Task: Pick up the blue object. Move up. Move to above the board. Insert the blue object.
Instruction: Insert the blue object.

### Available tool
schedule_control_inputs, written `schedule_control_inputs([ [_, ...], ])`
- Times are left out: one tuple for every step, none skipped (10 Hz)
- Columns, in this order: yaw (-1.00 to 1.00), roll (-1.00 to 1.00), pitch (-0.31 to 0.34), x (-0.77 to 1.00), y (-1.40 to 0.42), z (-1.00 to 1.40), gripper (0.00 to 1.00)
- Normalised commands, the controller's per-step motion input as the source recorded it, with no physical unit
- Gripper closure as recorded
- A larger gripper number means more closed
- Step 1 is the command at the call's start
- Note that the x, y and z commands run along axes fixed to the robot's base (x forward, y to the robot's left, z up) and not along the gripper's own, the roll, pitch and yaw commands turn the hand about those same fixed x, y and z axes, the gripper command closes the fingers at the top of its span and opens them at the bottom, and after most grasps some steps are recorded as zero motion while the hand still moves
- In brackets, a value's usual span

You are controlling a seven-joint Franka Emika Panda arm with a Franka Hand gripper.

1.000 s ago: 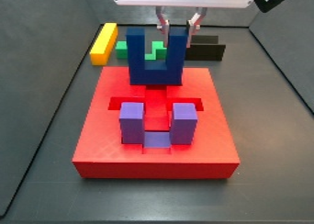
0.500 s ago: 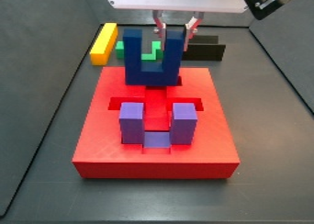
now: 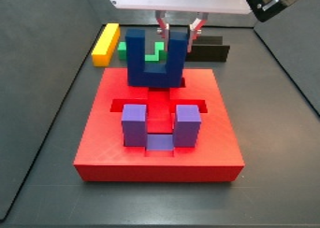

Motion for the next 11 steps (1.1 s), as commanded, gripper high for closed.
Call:
schedule_control_inputs([
  [0.00,0.01,-0.090,0.42,-0.06,-0.18,1.00],
  [0.00,0.02,-0.050,0.50,-0.01,-0.15,1.00],
  [0.00,0.04,-0.020,0.40,-0.01,-0.15,1.00],
  [0.00,0.05,-0.001,0.22,0.00,-0.17,1.00],
  [0.00,0.04,-0.076,0.16,0.00,-0.33,1.00],
  [0.00,0.06,-0.180,0.04,0.00,-0.59,1.00],
  [0.00,0.07,-0.209,0.11,0.00,-0.73,1.00],
  [0.00,0.10,-0.184,0.15,0.00,-0.76,1.00],
  [0.00,0.15,-0.136,0.20,0.00,-0.76,1.00],
  [-0.02,0.20,-0.031,0.32,0.00,-0.83,1.00],
  [-0.11,0.08,0.000,0.13,-0.04,-0.25,1.00],
])
